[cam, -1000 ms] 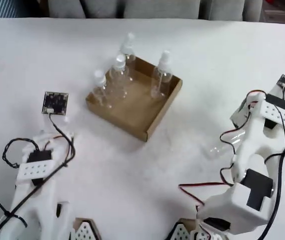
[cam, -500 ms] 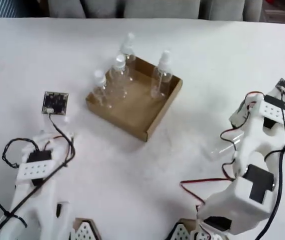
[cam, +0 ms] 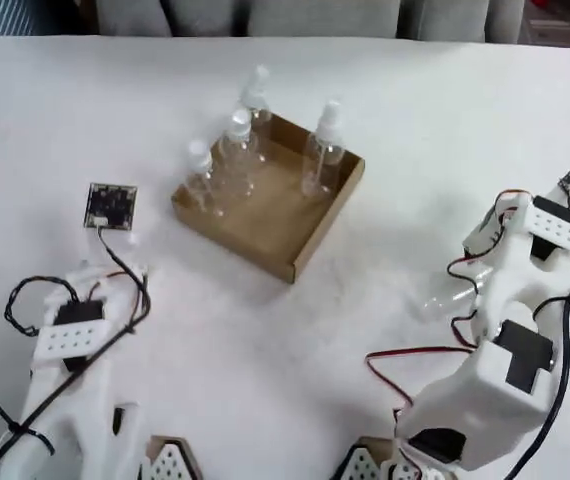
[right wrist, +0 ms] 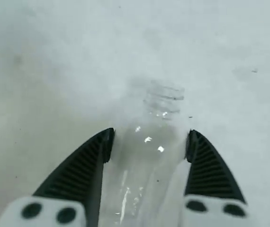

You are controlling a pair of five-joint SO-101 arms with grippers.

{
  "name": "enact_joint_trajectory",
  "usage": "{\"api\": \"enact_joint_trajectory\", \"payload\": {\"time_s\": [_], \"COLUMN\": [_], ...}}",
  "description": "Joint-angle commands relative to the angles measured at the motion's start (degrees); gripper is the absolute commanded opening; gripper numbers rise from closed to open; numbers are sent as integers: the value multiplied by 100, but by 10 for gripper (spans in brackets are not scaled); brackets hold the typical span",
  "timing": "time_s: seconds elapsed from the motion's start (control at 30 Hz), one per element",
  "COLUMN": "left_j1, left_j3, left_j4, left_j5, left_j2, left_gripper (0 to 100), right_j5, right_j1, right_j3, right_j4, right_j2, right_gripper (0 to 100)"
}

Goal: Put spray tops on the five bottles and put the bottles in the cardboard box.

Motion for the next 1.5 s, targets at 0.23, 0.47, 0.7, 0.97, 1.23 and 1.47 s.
{"api": "enact_joint_trajectory", "payload": {"time_s": [0.23,0.47,0.7,0.97,1.23,1.47], "left_j1": [-13,-13,-13,-13,-13,-13], "left_j3": [-53,-53,-53,-53,-53,-53], "left_j4": [-149,-149,-149,-149,-149,-149], "left_j5": [-53,-53,-53,-53,-53,-53], "left_j2": [-40,-40,-40,-40,-40,-40], "left_gripper": [20,20,20,20,20,20], "right_j5": [4879,6004,5925,5327,4782,5169], "right_j1": [-1235,-1182,-1077,-1086,-1086,-778], "right_j3": [-976,-993,-958,-1152,-1380,-501], "right_j4": [593,936,963,1165,2202,2211], "right_j2": [-40,4,4,-119,-593,-1376], "right_gripper": [49,53,149,244,244,244]}}
